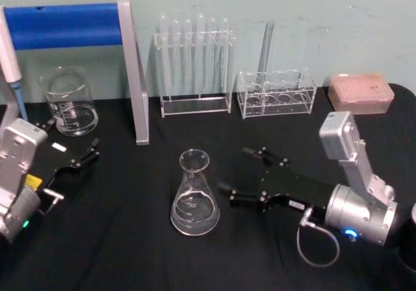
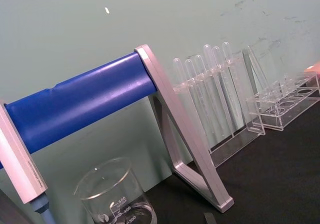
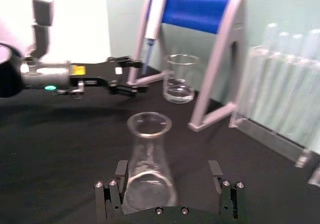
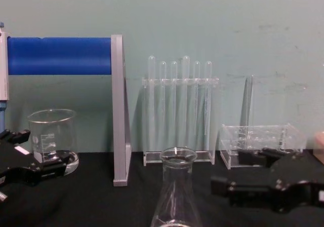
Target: Grasp the erlenmeyer flask with one hand, shake it three times, then place it back.
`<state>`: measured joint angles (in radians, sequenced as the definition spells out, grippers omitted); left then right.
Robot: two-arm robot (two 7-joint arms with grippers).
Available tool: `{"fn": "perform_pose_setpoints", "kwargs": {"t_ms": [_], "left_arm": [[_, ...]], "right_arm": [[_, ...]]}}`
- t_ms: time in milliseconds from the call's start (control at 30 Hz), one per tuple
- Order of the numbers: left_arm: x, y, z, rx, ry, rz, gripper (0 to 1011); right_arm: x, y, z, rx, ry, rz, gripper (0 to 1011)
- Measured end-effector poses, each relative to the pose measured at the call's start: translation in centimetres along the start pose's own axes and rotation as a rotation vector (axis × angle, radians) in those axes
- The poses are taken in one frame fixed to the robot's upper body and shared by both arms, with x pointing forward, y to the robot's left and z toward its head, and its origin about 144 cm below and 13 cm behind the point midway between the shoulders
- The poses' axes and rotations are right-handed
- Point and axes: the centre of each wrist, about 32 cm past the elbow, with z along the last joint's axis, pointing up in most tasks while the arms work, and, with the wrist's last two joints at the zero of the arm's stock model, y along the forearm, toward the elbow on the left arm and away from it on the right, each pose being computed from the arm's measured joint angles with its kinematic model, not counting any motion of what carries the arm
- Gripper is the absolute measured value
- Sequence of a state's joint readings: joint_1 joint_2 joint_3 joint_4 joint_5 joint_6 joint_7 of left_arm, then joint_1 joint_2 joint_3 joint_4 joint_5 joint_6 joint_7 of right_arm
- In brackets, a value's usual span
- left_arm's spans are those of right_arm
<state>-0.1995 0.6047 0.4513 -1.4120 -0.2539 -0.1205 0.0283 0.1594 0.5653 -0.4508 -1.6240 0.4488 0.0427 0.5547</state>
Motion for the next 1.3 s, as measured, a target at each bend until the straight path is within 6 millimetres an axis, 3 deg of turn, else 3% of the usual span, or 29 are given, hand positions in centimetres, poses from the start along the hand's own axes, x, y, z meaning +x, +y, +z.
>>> {"fn": "perform_pose_setpoints", "kwargs": {"t_ms": [267,567,800,1300], "left_arm": [[0.0,0.0,0.0,0.000,0.000,0.000,1001],[0.0,0.0,0.0,0.000,0.000,0.000,1001],[0.0,0.0,0.0,0.000,0.000,0.000,1001],[0.0,0.0,0.0,0.000,0.000,0.000,1001]], "right_arm": [[0.4,0.3,0.1,0.052,-0.018,-0.212,1003],[-0.4,3.7,-1.5,0.095,-0.012,-0.516,1003],[-0.6,4.8,-2.5,0.081,0.003,-0.565,1003],[-0.6,5.1,-3.1,0.049,0.017,-0.578,1003]]}}
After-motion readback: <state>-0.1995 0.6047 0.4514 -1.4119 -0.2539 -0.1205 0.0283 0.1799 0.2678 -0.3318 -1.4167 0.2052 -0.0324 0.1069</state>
